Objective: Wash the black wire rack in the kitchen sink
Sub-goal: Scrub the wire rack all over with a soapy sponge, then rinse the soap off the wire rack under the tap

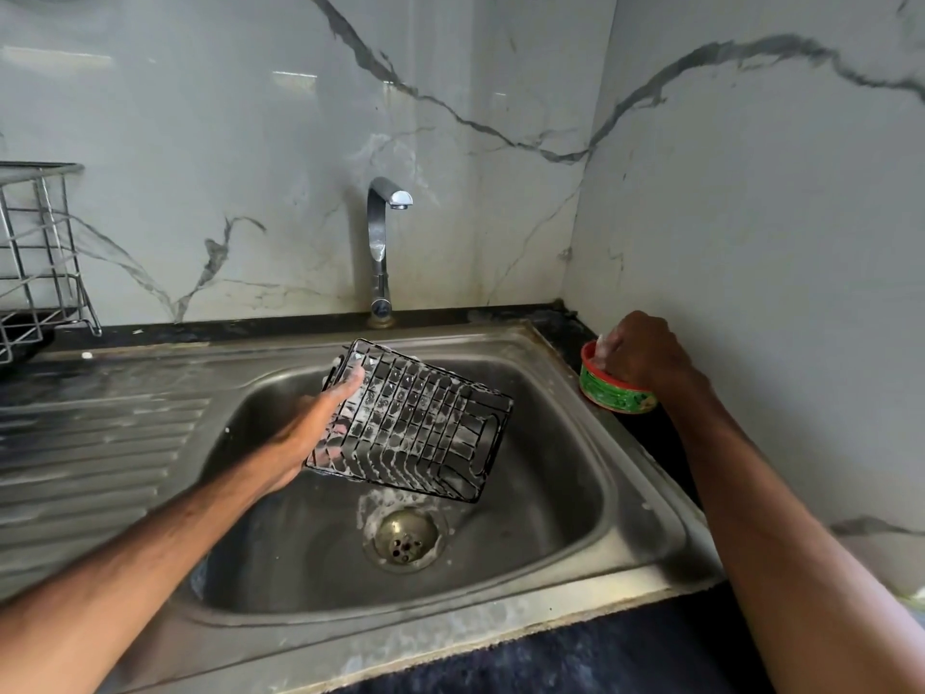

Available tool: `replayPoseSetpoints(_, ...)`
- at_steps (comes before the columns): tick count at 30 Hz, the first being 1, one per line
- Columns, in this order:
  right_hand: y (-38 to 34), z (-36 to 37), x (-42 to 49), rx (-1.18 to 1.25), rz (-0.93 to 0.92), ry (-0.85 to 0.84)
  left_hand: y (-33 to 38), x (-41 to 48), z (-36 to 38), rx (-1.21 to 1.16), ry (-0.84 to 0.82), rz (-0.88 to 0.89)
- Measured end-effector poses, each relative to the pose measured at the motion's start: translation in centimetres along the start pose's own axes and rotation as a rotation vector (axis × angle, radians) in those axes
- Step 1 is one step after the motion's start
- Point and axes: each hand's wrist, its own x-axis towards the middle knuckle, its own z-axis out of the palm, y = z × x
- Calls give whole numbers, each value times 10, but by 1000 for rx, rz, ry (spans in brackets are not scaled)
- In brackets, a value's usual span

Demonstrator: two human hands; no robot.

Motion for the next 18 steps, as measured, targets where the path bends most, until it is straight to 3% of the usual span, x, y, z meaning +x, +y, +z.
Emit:
replayPoseSetpoints(4,-14,-13,-7,113,-46,160,2,-2,1,9,-6,27)
replayPoseSetpoints(10,-56,-16,-25,292,-405,276,8,-8,0,-1,-37,50)
replayPoseSetpoints(12,-72,-11,-36,355,-497,228,9,-10,-1,13,-12,66)
replayPoseSetpoints(16,-101,19,-55,411,-587,-47,13,-14,-4,31,0,82)
replayPoseSetpoints(18,-112,40,-61,356,-603,-159,12,-14,-11,109,166,104)
